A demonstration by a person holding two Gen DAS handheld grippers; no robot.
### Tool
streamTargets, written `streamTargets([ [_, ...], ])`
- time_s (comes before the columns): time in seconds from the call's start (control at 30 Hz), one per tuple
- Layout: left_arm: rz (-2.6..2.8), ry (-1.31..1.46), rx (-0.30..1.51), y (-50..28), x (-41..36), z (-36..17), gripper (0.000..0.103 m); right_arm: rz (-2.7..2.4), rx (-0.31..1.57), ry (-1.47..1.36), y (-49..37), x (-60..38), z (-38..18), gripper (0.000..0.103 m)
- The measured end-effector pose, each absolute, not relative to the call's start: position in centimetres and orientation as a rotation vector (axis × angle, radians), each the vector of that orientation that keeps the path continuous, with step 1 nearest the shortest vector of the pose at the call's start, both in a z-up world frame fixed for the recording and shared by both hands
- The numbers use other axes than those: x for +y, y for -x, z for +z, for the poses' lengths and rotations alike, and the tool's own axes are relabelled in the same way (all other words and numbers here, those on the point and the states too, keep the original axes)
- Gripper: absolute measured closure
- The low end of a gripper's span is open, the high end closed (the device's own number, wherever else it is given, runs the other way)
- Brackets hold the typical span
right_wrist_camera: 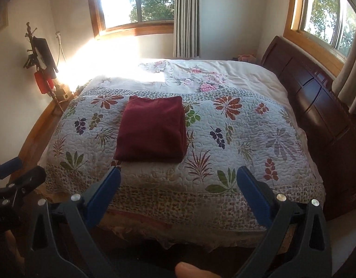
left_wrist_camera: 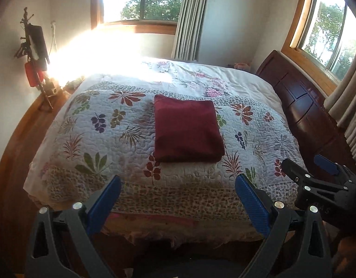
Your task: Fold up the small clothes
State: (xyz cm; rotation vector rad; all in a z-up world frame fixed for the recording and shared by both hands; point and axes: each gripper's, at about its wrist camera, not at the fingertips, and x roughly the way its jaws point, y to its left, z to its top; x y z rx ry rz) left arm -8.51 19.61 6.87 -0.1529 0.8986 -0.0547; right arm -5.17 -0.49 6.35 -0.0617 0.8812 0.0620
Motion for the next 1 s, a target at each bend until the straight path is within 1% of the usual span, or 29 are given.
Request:
streamTargets([
  [1.0,-0.075,0.154,0.907,10.1,19.4,6.7,0.004,0.065,0.845,0.094,6.8,0.4,7.3,0.003],
])
